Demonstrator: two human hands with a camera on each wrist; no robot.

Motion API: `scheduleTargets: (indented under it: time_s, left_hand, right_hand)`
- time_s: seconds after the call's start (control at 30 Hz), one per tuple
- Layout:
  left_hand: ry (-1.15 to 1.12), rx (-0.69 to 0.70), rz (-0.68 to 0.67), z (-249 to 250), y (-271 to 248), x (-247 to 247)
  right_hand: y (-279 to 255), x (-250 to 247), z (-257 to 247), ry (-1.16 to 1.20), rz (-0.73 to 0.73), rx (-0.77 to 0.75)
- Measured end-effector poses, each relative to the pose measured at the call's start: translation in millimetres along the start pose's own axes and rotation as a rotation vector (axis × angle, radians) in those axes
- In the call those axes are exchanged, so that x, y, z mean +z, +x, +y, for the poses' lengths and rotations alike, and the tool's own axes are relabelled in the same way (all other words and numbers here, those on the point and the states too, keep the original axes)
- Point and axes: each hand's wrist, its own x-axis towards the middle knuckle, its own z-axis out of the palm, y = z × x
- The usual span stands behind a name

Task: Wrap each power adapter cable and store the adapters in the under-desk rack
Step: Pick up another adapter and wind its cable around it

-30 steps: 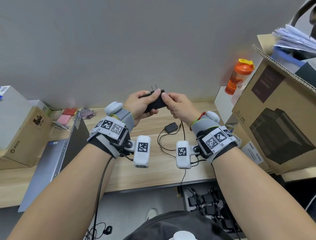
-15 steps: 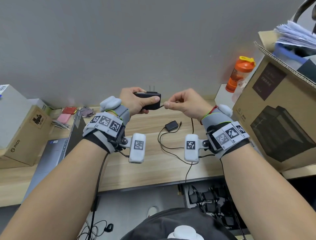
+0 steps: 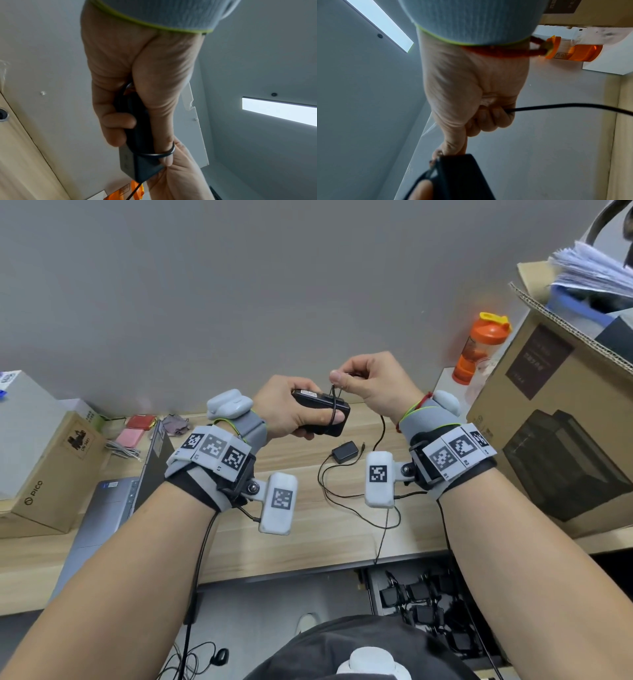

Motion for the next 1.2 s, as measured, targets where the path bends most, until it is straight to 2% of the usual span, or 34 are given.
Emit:
scheduleTargets:
  time_s: [0.23,0.43,0.57,0.67,0.8,1.03,1.2]
  left_hand:
    - [-0.13,0.053,0.055,4.7,-0.1,-1.1]
    - [-0.221,0.055,0.15,3.3,6.7,-5.5]
    - [-0.262,0.051,0.222,2.7,13.0,-9.8]
    - [-0.237,0.036,0.266,-0.7,16.6,-12.8]
    - [-0.194,0.016,0.297,-5.8,19.0,-16.6]
    - [-0.015,-0.008,0.24,-9.9,21.0,-16.0]
    - [0.011,0.019,0.256,-5.3,22.3,-19.0]
  right_hand:
    - [-4.3,13.1,4.1,0.079,-0.009,0.062]
    - [-14.6,24.3,4.2,0.024,-0.088,0.14]
    - [-26.9,28.3,-6.8,-0.007,-0.2,0.072]
    - [-27.1,32.9,-8.1,-0.068,-0.254,0.03]
    - [-25.3,26.8,-13.8,-0.103,-0.276,0.051]
    - [-16.2,11.9,-23.5,-0.1,-0.206,-0.014]
    - [-22.7,7.2,-29.8,-0.017,-0.2,-0.017]
